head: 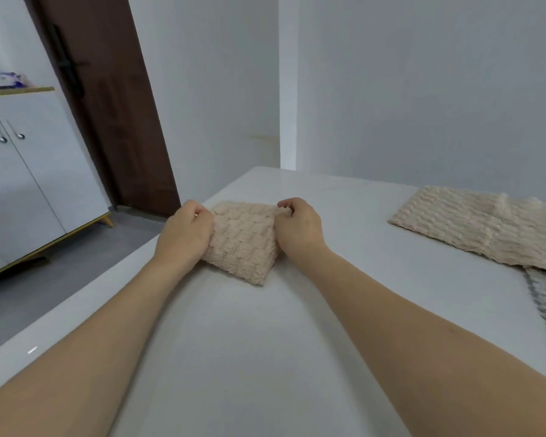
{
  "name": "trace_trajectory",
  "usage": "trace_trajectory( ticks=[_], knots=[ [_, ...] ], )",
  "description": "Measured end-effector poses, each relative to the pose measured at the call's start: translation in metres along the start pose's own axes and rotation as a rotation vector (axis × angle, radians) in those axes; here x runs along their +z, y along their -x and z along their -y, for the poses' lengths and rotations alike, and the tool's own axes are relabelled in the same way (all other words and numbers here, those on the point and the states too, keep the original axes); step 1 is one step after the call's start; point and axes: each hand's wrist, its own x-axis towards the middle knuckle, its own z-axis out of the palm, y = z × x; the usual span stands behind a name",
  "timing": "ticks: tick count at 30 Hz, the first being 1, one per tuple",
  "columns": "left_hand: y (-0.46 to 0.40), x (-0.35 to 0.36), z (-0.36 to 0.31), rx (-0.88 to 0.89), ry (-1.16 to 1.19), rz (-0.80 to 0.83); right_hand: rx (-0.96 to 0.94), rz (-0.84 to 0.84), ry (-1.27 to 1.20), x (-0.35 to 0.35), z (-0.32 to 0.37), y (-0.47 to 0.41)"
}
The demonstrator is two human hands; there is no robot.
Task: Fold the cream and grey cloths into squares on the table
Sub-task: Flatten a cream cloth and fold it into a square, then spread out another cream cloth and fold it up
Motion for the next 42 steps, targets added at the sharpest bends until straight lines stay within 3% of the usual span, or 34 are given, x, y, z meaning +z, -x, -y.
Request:
trace_trajectory(
  ticks=[4,10,14,21,24,26,29,31,33,36,38,42],
  knots=[
    [-0.029,-0.022,0.031,-0.042,-0.085,-0.12,-0.094,0.065,0.104,0.044,0.01,-0.021],
    [-0.035,-0.02,0.053,-0.069,-0.377,-0.115,-0.156,0.087,0.414,0.068,-0.008,-0.031],
    [-0.035,-0.02,0.055,-0.061,-0.343,-0.178,-0.159,0.089,0.488,0.071,-0.011,-0.039],
    [-0.038,-0.018,0.056,-0.149,-0.472,-0.045,-0.189,0.087,0.71,0.075,-0.013,-0.048],
    [-0.035,-0.014,0.054,-0.088,-0.643,-0.021,-0.18,0.066,0.712,0.072,-0.011,-0.039],
    [-0.032,-0.018,0.053,-0.074,-0.61,-0.066,-0.21,0.067,0.675,0.058,-0.006,-0.024],
    [-0.016,-0.026,0.039,0.051,-0.532,-0.29,-0.335,0.06,0.72,-0.005,-0.003,-0.004],
    [0.004,-0.017,0.009,0.248,-0.491,-0.376,-0.371,0.001,0.778,-0.07,-0.002,-0.001],
    [0.026,0.01,-0.033,0.478,-0.409,-0.282,-0.317,-0.048,0.883,-0.137,-0.008,0.001],
    [0.055,0.071,-0.102,0.72,-0.271,0.124,-0.096,-0.042,1.03,-0.216,-0.03,0.007],
    [0.068,0.114,-0.145,0.706,-0.169,0.368,0.039,-0.011,1.101,-0.252,-0.045,0.013],
    [0.071,0.184,-0.203,0.46,-0.039,0.796,0.226,0.137,1.158,-0.299,-0.069,0.022]
  ],
)
